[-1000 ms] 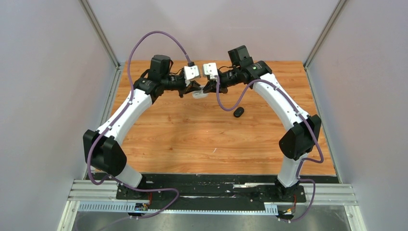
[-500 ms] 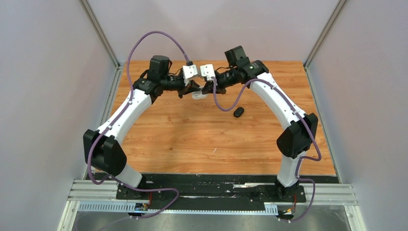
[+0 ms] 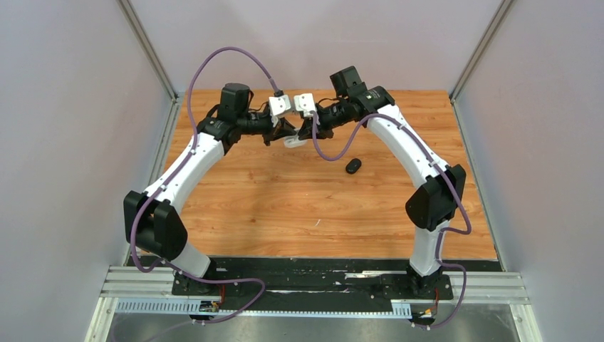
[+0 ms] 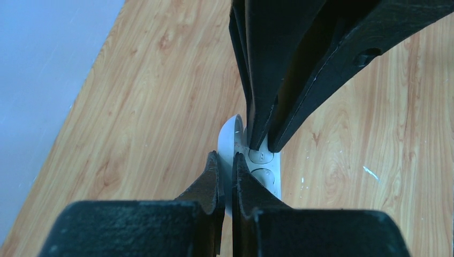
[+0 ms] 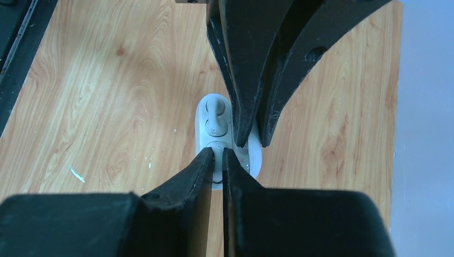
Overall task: Insert the wireless bluetooth earbuds into the charging case
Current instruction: Insert the right earbud into the right side groove of the charging case.
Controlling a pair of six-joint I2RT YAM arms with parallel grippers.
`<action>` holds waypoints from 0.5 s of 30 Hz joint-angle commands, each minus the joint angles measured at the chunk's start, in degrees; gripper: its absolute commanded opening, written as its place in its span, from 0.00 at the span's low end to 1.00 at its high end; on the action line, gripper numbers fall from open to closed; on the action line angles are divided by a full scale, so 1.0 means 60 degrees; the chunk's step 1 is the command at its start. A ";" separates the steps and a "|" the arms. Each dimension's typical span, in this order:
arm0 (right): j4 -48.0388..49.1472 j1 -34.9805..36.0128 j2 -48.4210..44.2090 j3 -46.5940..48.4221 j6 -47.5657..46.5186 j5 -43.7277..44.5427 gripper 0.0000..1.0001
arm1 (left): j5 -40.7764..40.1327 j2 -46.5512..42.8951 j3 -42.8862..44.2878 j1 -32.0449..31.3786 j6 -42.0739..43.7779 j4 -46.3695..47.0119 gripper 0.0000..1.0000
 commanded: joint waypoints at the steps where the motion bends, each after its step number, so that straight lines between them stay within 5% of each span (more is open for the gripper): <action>1: -0.0148 0.0058 0.0378 0.0716 0.0458 0.0183 0.14 | 0.0595 -0.0557 0.0178 -0.0134 -0.0059 0.0858 0.00; 8: 0.0447 -0.0256 0.0050 0.1725 0.2306 -0.0445 0.31 | 0.0180 -0.0554 -0.0036 -0.0134 0.0132 0.0935 0.00; 15: 0.0875 -0.0925 -0.0787 0.0304 0.3673 -0.0988 0.40 | 0.0021 -0.0616 -0.0087 -0.0134 0.0101 0.1131 0.00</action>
